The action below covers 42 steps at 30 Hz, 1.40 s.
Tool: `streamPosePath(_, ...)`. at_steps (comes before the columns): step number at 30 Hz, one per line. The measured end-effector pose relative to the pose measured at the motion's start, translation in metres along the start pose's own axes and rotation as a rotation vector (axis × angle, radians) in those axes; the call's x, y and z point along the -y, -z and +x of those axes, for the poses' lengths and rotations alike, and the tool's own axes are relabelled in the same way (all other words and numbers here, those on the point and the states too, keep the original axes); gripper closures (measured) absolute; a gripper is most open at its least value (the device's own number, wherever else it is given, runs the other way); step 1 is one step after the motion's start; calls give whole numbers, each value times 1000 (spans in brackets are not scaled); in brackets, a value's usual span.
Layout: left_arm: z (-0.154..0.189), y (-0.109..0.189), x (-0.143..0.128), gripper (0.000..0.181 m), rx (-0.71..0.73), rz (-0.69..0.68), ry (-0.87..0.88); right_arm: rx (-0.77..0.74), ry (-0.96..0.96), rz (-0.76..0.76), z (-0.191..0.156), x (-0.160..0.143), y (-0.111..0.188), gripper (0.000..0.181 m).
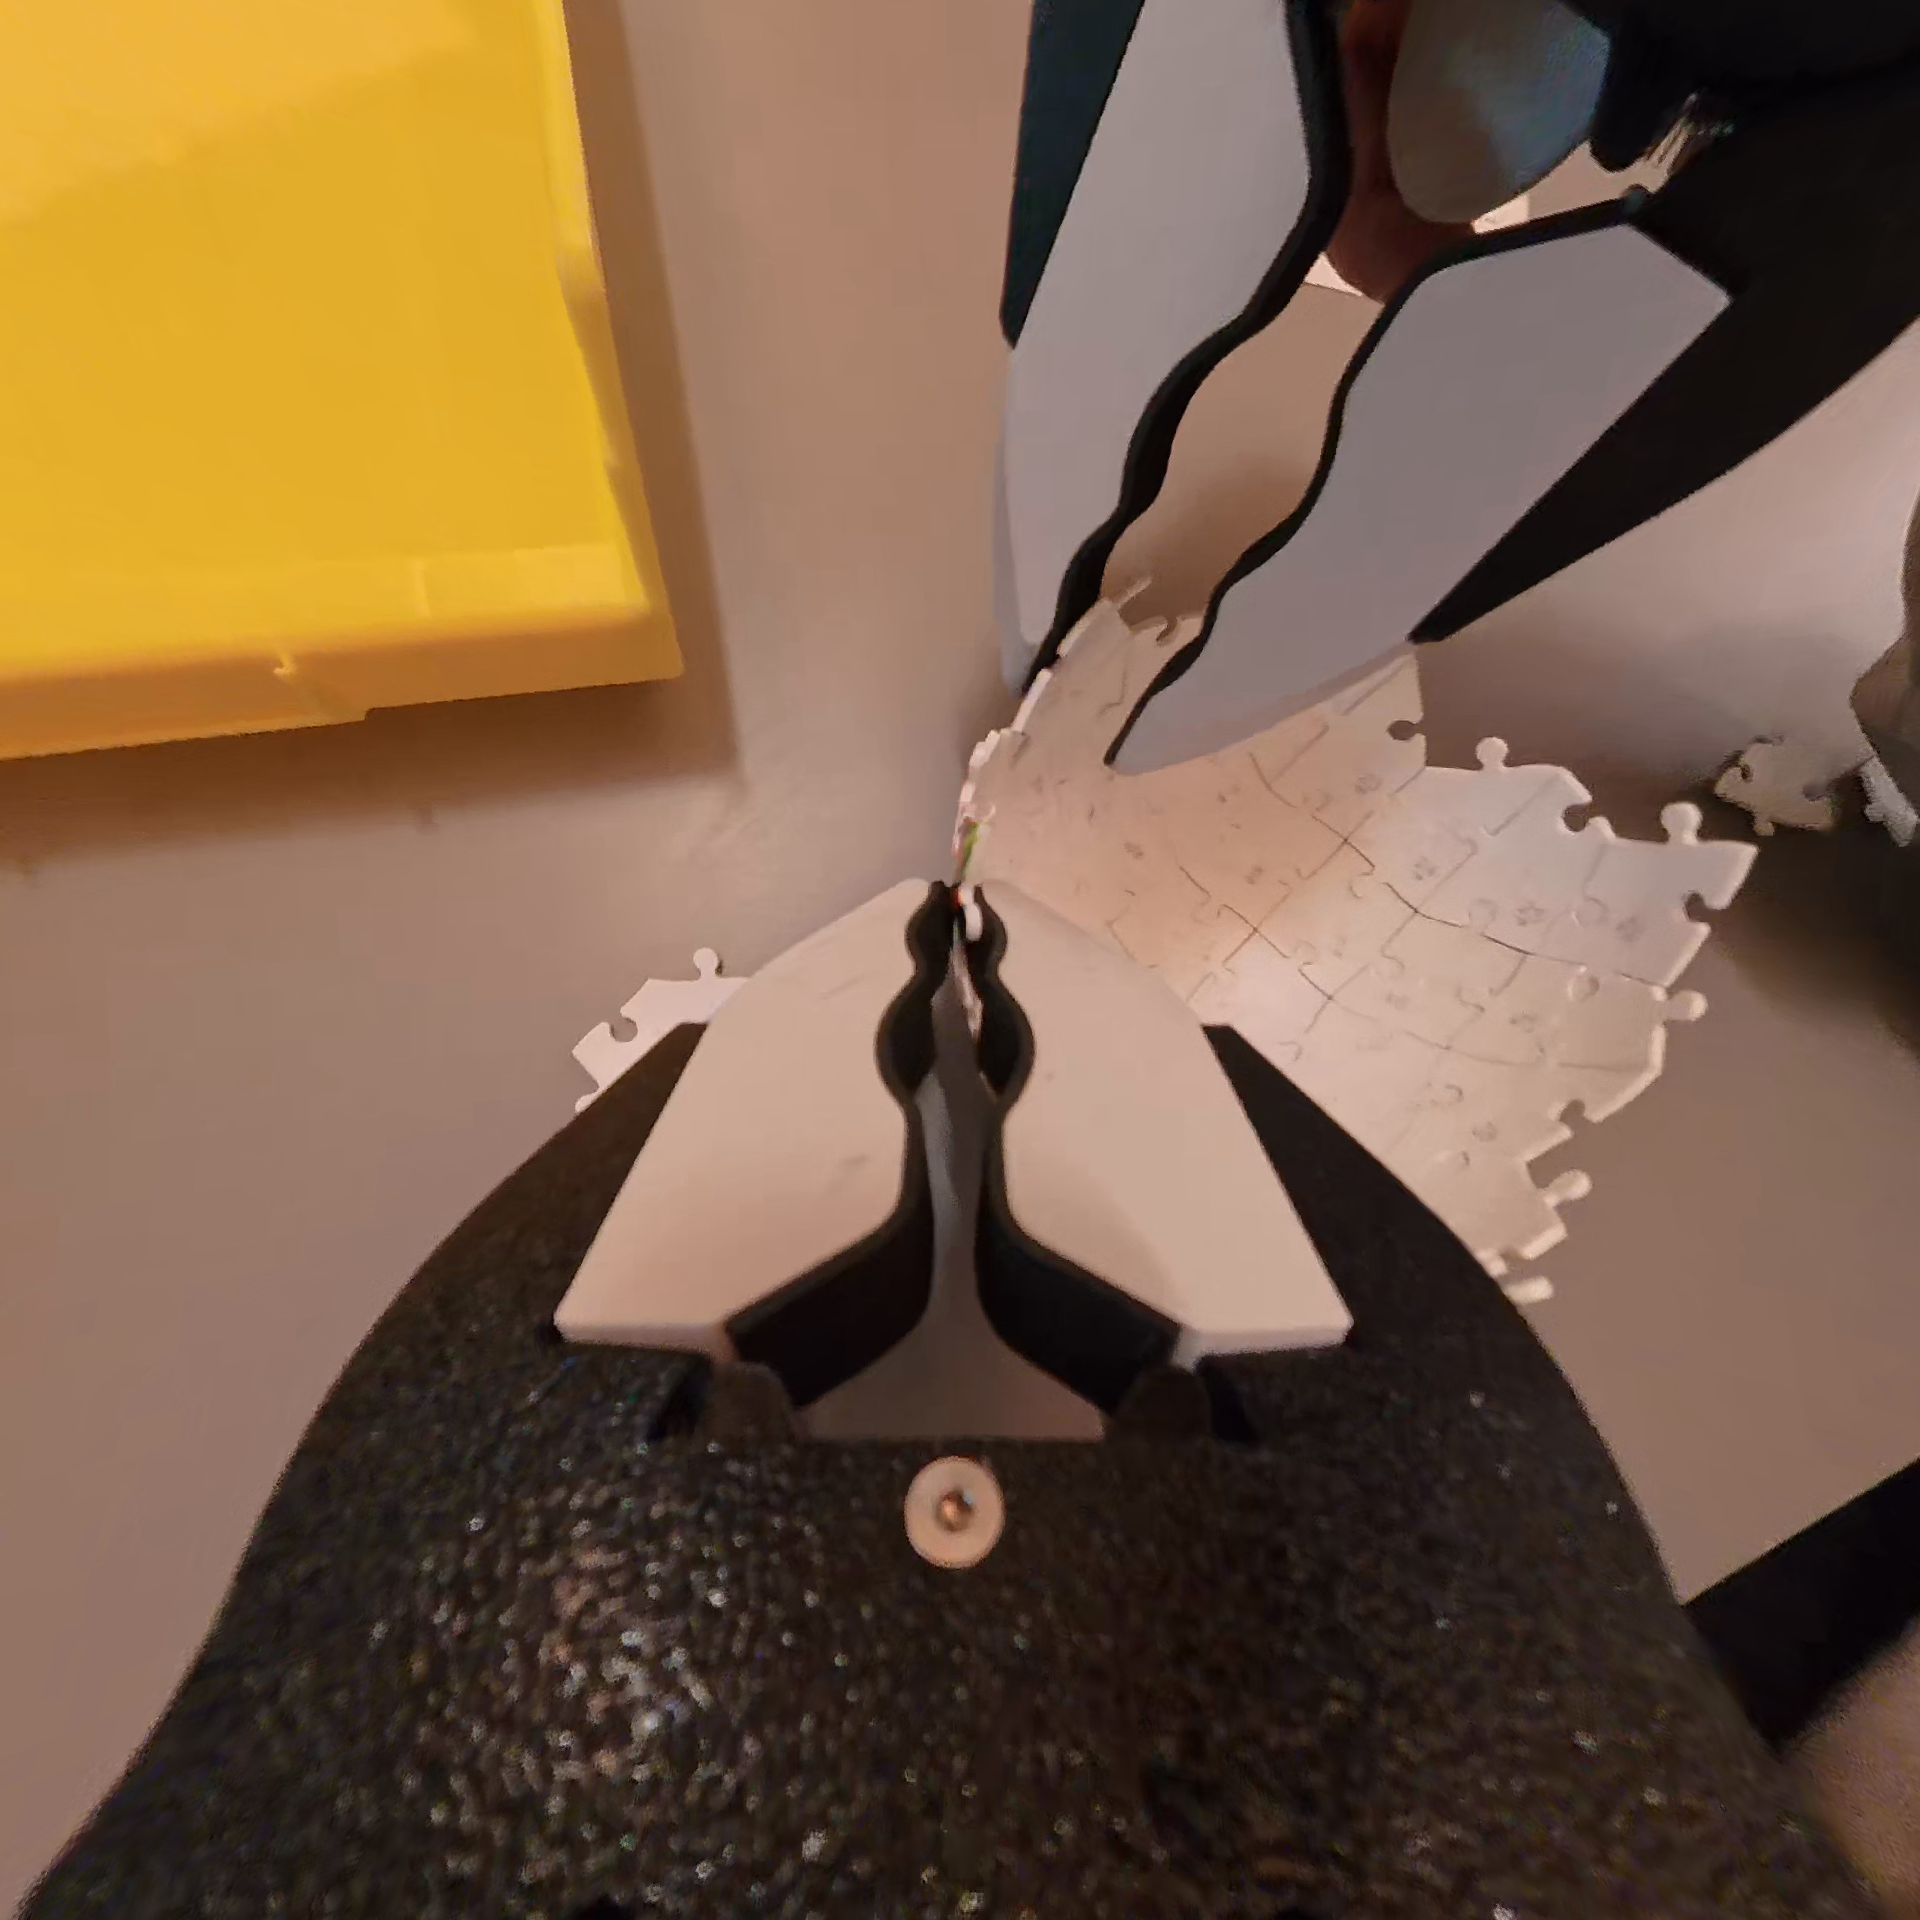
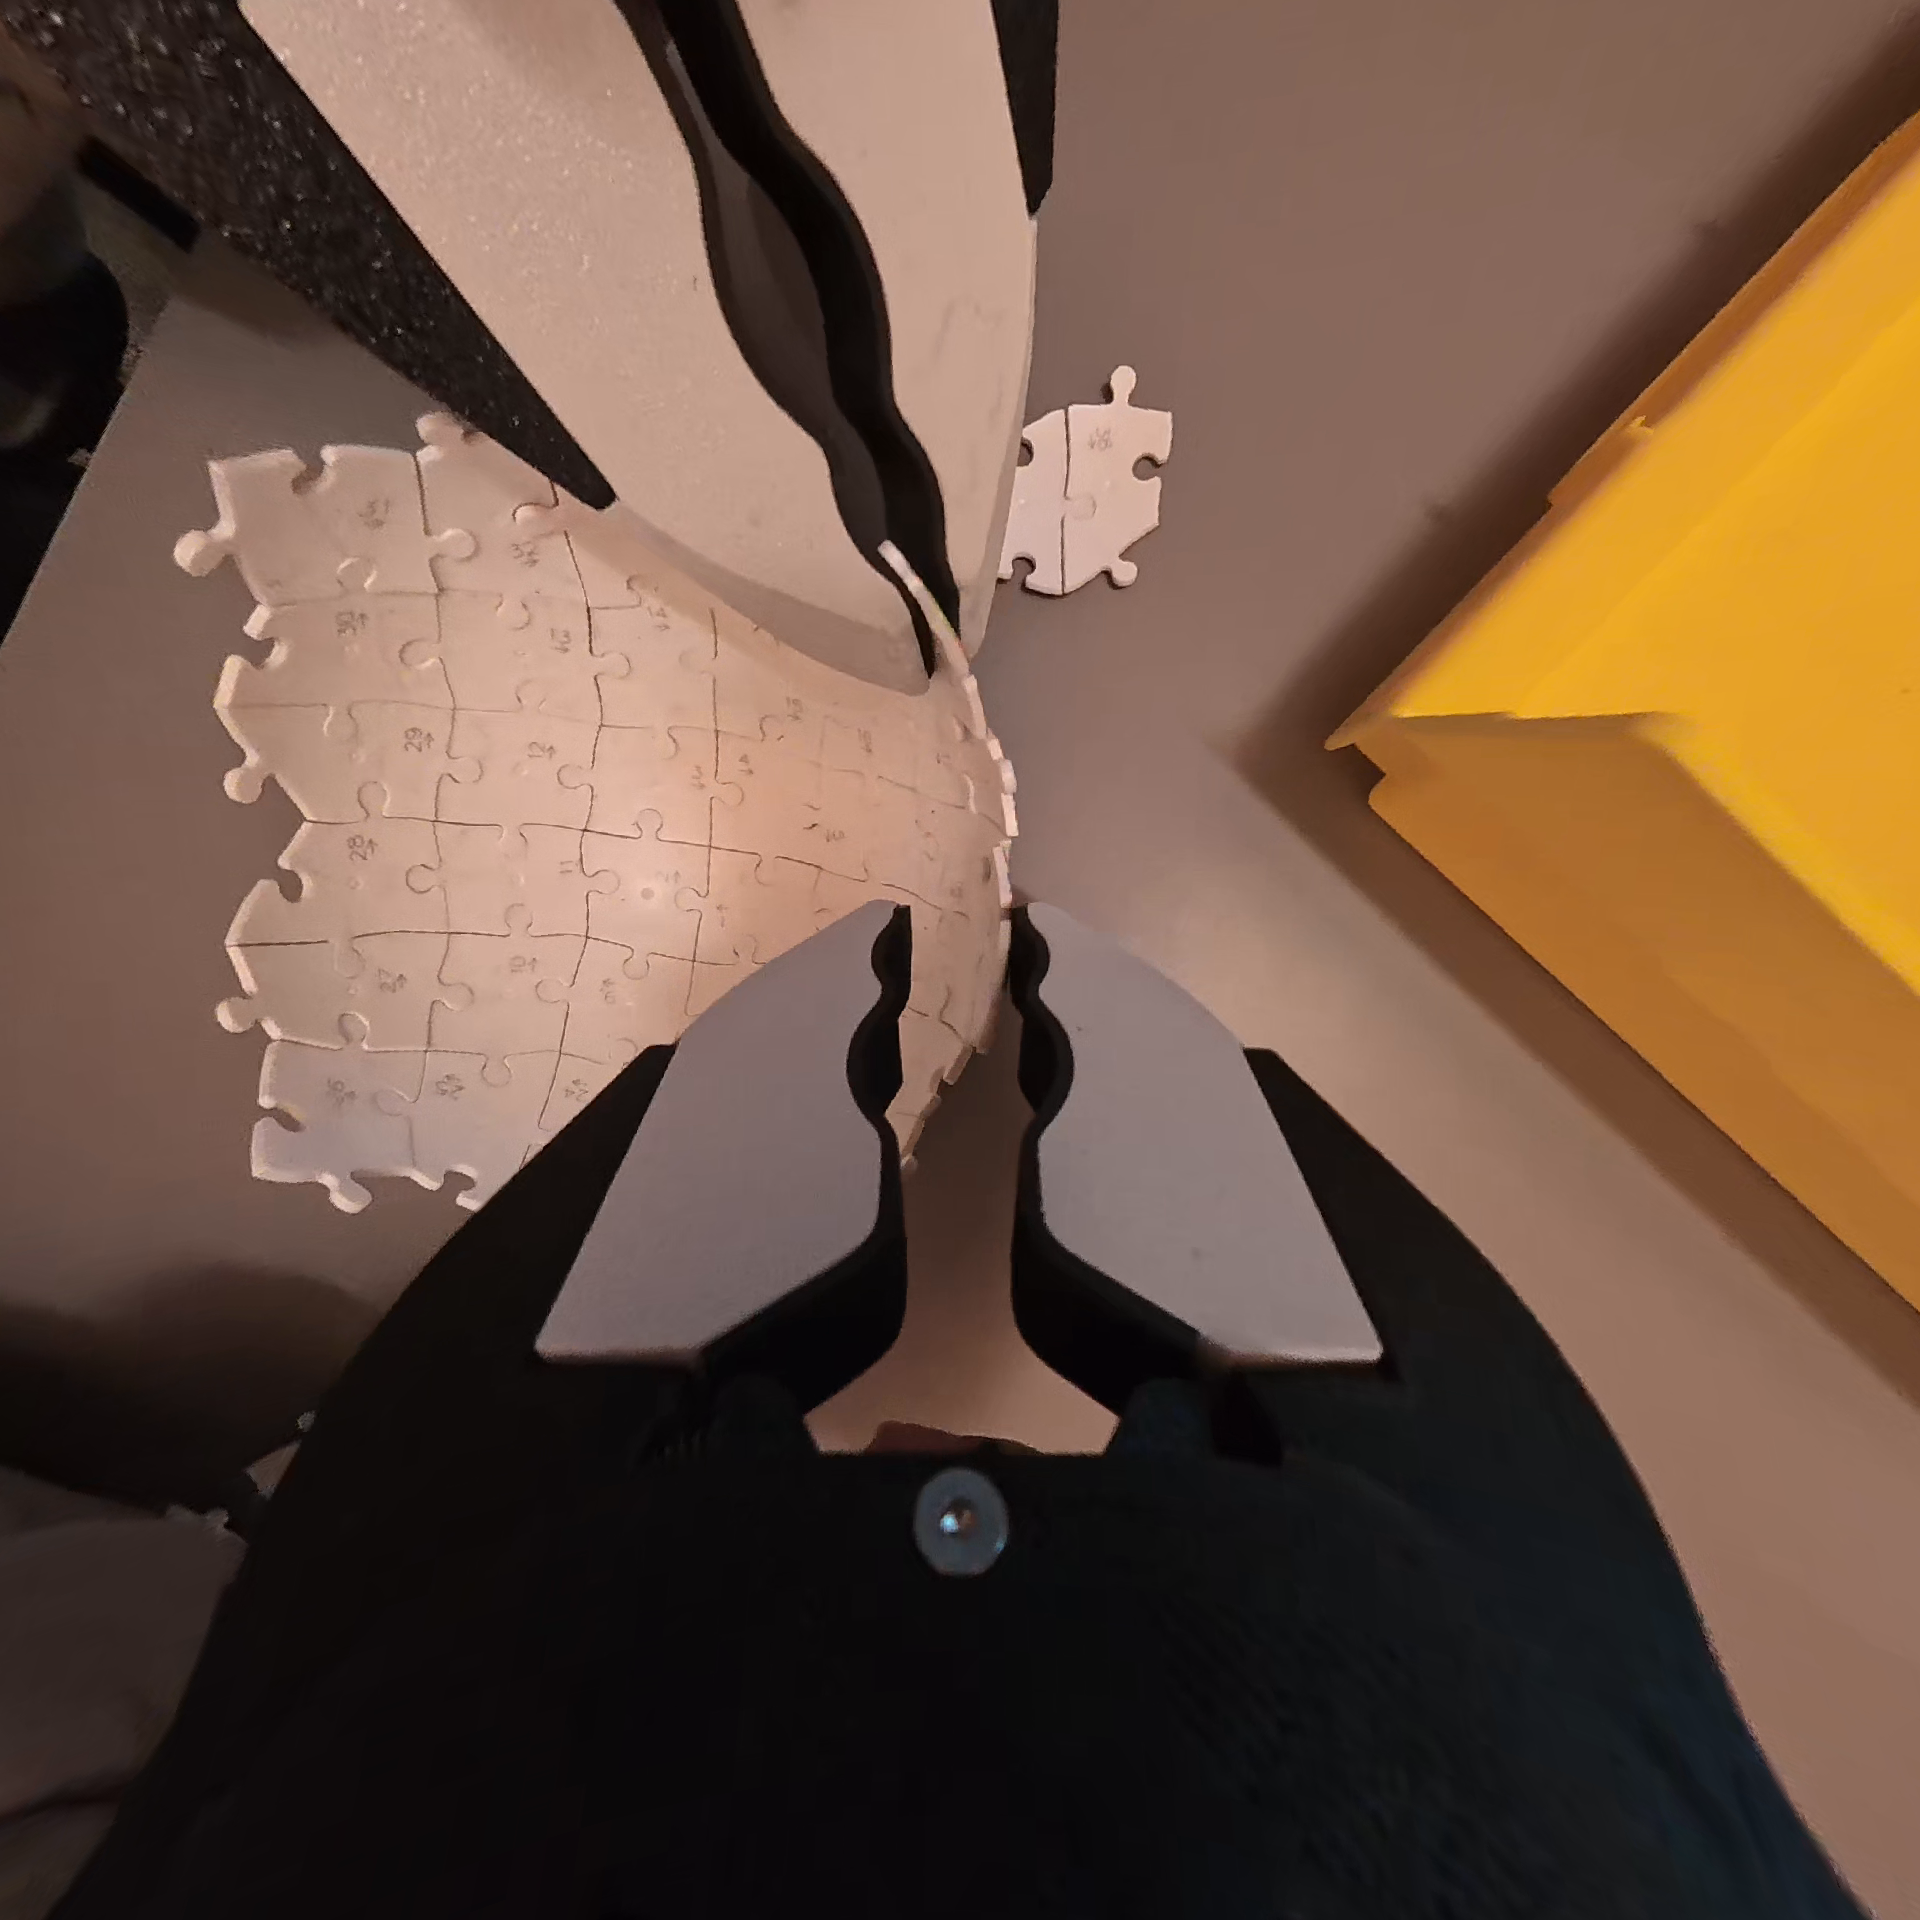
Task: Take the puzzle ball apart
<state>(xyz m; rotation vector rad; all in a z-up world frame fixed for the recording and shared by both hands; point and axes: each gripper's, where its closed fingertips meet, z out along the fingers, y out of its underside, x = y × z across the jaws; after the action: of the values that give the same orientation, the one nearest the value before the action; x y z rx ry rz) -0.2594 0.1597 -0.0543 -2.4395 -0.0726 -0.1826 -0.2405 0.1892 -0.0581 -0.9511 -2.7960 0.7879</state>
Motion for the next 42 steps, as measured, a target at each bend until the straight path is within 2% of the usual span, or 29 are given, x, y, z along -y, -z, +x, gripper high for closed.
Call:
streamPosePath(5, 1, 0, 1, 180, 0, 4, -11, 12, -6, 21, 3, 8, 8, 163)
streamPosePath(14, 5, -2, 2, 180, -11, 6, -27, 66, 9, -70, 2, 6, 0, 178)
streamPosePath(25, 7, -2, 3, 180, -22, 9, -29, 65, 25, -75, 1, 5, 1, 179)
streamPosePath(26, 7, -3, 3, 180, -22, 9, -29, 64, 18, -74, 1, 4, 1, 178)
streamPosePath(28, 7, -3, 2, 180, -23, 9, -29, 63, 11, -80, -1, 2, 3, 157)
streamPosePath(29, 7, -2, 2, 180, -25, 9, -29, 44, 11, -87, 0, 0, 4, 153)
streamPosePath(39, 7, 0, 4, 173, -37, 25, -39, -151, -84, 32, -7, -1, 29, 150)
streamPosePath(42, 8, 1, 3, 174, -26, 11, -56, -169, -7, 27, -8, 3, 26, 150)
